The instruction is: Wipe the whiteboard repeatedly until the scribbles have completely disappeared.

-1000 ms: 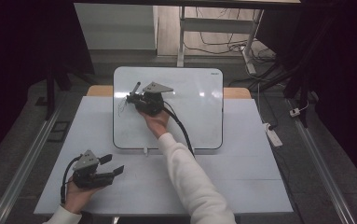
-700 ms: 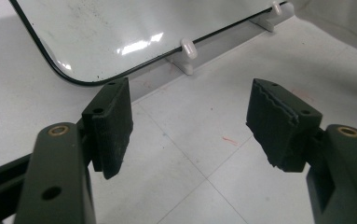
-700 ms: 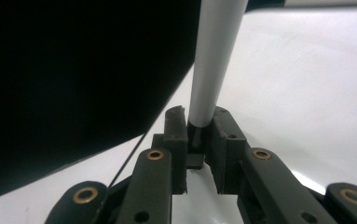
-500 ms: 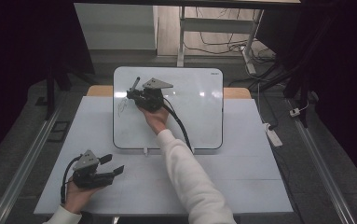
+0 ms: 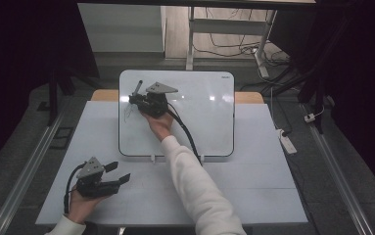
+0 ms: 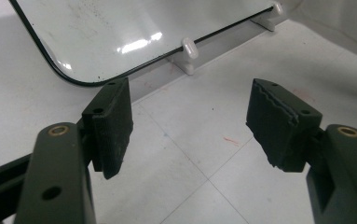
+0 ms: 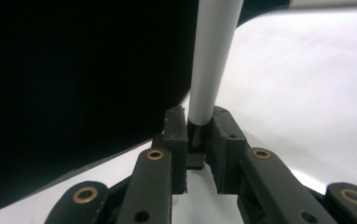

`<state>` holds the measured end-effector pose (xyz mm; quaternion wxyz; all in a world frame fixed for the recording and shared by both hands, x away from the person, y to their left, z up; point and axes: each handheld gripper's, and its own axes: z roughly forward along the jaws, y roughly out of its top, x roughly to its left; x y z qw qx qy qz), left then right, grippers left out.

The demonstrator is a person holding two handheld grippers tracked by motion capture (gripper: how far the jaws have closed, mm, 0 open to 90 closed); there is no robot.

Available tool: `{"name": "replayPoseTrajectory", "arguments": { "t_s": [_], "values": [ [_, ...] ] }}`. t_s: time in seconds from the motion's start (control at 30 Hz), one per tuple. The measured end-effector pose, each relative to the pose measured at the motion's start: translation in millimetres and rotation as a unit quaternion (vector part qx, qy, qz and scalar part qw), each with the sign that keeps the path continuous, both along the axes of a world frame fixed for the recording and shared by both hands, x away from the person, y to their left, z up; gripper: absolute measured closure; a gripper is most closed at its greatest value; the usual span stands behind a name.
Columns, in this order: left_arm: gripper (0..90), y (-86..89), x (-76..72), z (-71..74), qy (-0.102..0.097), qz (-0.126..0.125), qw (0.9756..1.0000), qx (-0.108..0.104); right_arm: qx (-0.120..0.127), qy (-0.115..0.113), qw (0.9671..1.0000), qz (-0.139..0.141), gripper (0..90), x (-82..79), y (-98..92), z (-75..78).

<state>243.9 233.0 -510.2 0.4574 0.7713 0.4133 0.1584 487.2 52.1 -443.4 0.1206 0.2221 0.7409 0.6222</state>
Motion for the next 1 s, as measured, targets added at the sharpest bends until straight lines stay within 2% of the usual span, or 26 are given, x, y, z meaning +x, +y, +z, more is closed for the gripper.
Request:
{"name": "replayPoseTrajectory", "arguments": {
  "t_s": [0.1, 0.2, 0.33, 0.4, 0.53, 0.63, 0.7, 0.83, 0.93, 1.0],
  "values": [
    [32.0, 0.3, -1.1, 0.5, -0.001, 0.002, 1.0000, 0.000, -0.018, 0.004, 0.9996, 0.023, 77.7, -8.1, 10.7, -8.2],
    [32.0, 0.6, -1.6, 0.7, -0.002, 0.002, 1.0000, 0.000, -0.022, 0.000, 0.9994, 0.025, 77.7, -8.5, 11.4, -7.5],
    [32.0, 0.9, -1.1, 0.6, -0.002, 0.001, 1.0000, -0.001, 0.001, -0.004, 1.0000, -0.007, 77.7, -0.1, 0.9, 0.7],
    [32.0, 0.9, -0.5, 0.4, -0.002, 0.001, 1.0000, -0.001, 0.001, -0.004, 0.9999, -0.009, 77.7, -1.2, 1.2, 0.4],
    [32.0, 0.6, -0.2, 0.2, -0.001, 0.001, 1.0000, 0.000, -0.022, 0.004, 0.9994, 0.027, 77.7, -15.2, 15.9, -14.4],
    [32.0, 0.2, -1.8, 0.7, -0.003, 0.001, 1.0000, 0.000, -0.031, -0.002, 0.9990, 0.032, 77.7, -20.0, 18.4, -17.1],
    [32.0, 0.2, -1.9, 0.8, -0.004, 0.001, 1.0000, 0.000, -0.026, -0.005, 0.9994, 0.020, 77.7, -15.5, 13.2, -12.1],
    [32.0, 0.1, -0.7, 0.5, -0.003, 0.000, 1.0000, -0.001, -0.002, -0.006, 0.9999, -0.013, 77.7, -4.4, -2.3, -0.3],
    [32.0, -0.1, 0.3, 0.1, -0.002, -0.001, 1.0000, -0.001, -0.014, -0.006, 0.9999, 0.001, 77.7, -9.7, 0.4, -5.1],
    [32.0, -0.5, 0.4, 0.0, -0.001, 0.000, 1.0000, -0.001, -0.027, 0.005, 0.9993, 0.027, 77.7, -18.4, 7.6, -14.9]
  ]
}}
